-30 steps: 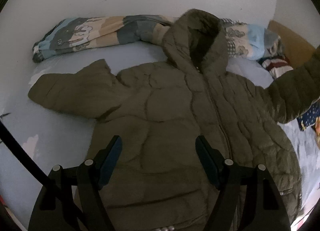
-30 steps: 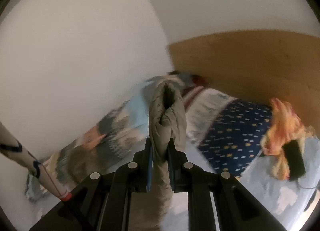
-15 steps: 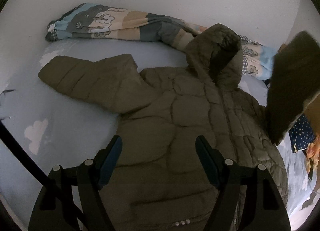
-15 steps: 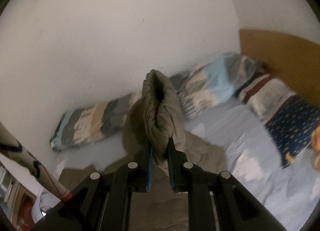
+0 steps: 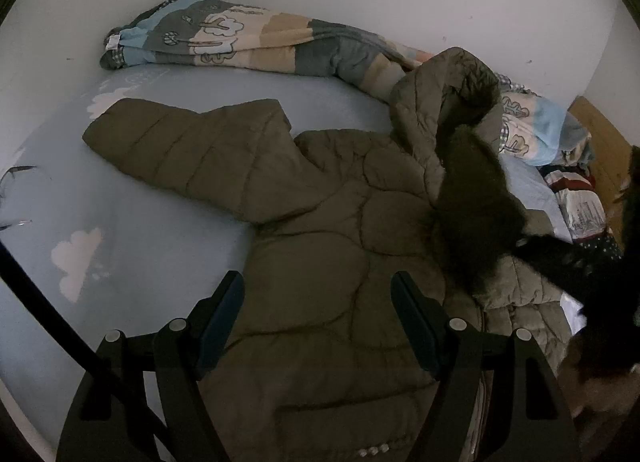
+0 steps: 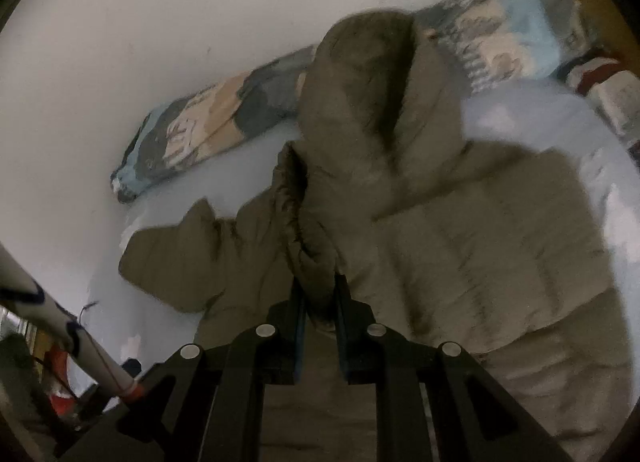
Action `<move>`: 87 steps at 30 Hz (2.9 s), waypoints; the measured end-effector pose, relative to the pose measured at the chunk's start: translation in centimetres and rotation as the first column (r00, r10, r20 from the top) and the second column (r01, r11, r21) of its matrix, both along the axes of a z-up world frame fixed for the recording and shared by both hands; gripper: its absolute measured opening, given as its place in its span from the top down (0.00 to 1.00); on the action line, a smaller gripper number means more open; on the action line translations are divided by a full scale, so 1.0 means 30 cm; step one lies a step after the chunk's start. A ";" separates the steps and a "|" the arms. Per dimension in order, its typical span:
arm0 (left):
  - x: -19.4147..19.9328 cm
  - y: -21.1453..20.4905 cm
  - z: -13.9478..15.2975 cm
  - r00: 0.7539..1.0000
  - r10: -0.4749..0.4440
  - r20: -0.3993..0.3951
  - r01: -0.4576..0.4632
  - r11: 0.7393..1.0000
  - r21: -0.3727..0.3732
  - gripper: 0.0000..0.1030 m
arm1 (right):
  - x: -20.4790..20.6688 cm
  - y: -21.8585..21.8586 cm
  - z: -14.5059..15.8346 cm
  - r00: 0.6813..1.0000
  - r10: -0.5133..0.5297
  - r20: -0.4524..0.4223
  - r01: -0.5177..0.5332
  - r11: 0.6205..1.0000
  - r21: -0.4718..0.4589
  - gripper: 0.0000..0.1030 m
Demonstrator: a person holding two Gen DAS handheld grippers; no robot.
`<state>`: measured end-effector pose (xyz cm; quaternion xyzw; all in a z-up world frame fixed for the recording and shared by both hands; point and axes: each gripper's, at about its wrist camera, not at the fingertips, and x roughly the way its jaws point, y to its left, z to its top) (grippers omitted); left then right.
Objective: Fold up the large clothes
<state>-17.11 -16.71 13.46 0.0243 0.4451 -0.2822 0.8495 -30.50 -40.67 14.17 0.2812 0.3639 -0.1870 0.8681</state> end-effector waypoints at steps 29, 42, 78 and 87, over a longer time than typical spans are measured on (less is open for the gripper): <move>0.036 -0.226 -0.236 0.992 -0.008 -0.123 0.035 0.976 0.216 0.27 | -0.309 -0.610 -0.365 0.928 -0.301 -0.221 0.319 0.947 0.049 0.48; 0.056 -0.130 -0.187 0.994 0.035 -0.102 -0.017 0.986 0.165 0.28 | -0.247 -0.142 -0.128 0.982 -0.169 -0.078 0.163 0.983 -0.085 0.47; 0.694 0.639 -0.141 0.848 0.473 -0.238 -0.493 0.870 -0.030 0.28 | -0.174 -0.122 -0.182 0.989 -0.113 -0.095 0.101 0.988 -0.120 0.44; 0.957 0.768 -0.224 0.769 0.507 -0.389 -0.600 0.783 -0.164 0.37 | -0.162 -0.145 -0.193 0.988 -0.126 -0.094 0.114 0.986 -0.122 0.44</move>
